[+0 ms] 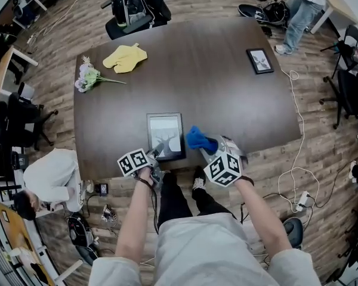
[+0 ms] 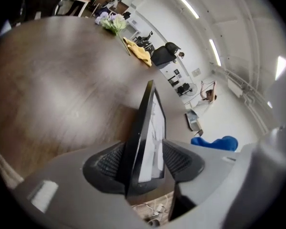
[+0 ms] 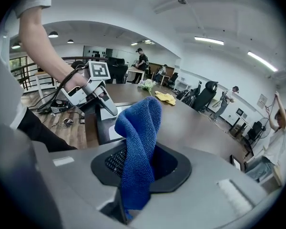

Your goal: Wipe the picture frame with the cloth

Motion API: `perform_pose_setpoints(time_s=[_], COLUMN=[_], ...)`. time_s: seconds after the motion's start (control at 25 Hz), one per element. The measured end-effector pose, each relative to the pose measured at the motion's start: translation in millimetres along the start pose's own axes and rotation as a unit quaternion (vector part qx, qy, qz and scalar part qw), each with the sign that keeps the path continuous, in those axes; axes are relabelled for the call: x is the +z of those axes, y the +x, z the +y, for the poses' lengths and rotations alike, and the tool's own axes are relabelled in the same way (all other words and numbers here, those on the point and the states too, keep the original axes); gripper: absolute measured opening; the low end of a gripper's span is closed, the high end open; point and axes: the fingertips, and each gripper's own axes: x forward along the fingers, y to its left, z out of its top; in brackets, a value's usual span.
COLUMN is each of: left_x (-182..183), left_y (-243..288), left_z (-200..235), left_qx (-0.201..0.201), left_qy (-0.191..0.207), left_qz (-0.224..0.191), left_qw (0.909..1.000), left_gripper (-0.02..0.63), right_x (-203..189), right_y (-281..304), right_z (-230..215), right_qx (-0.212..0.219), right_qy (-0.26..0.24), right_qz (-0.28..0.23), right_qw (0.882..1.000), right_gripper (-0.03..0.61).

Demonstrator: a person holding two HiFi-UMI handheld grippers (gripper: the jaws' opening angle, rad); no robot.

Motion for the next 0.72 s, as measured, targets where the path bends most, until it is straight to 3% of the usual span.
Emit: perform_pose_setpoints(time_s=[0.2,0.28,0.56,0.72], left_x=[-1,-1,-10,-10], left_y=[-16,-20,-27,-43], left_z=[23,24,11,4], left_qx=[0.134,0.159,0.142,0.13], left_qy=[0.049,0.063,0.09,0.138], left_qz=[-0.005,-0.01,-0.008,-0.017], left_qw=[0.9898,0.9852,0.9857,0.9818], left_gripper=[0.299,0.299,0.299,0.299], right_x=[2,2,4,-9], right_y=[-3,-2,-4,-4], right_z=[8,13,28,32], right_qx=[0.001,0.003,0.007,-0.008], right_qy=[0.016,0.021,0.046,0.124], right_qz=[-0.007,-0.009,-0.012,-0.009], right_qw=[1.0,1.0,0.999,0.992], right_gripper=[0.089,0.089,0.089,0.089])
